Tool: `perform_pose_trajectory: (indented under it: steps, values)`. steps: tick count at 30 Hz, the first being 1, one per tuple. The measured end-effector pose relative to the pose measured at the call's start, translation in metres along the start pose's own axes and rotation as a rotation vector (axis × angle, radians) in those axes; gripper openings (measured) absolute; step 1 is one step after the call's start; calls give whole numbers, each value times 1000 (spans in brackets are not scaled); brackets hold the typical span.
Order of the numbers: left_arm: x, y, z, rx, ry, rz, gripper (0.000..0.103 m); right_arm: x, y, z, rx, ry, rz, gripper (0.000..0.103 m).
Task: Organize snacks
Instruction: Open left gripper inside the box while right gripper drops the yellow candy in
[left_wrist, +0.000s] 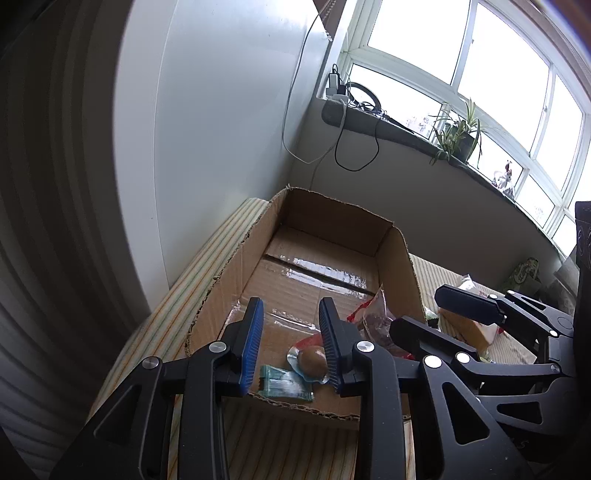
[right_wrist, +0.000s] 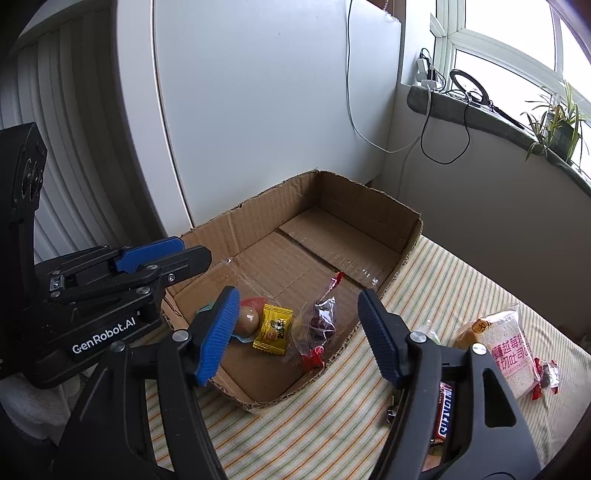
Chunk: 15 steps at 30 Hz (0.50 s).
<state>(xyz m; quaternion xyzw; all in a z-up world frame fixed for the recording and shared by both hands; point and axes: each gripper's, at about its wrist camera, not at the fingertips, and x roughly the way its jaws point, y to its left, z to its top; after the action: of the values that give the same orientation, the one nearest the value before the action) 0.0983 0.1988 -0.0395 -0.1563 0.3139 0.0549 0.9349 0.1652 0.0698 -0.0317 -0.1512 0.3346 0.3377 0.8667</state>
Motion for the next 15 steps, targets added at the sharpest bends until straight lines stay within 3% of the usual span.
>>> perform_pose_trajectory:
  steps: [3, 8, 9, 12, 15]
  values:
    - [-5, -3, 0, -2, -7, 2, 30, -8, -3, -2, 4, -5, -5, 70]
    - [-16, -13, -1, 11, -18, 2, 30, -29, -12, -8, 20, -32, -19, 89]
    - [-19, -16, -1, 14, -21, 2, 33, -34, -14, -9, 23, -38, -24, 90]
    - [-27, -23, 0, 21, -40, 1, 55, -49, -23, -17, 30, -52, -48, 93]
    - [-34, -31, 0, 30, -51, -7, 58, -65, -37, -27, 48, -59, -66, 97]
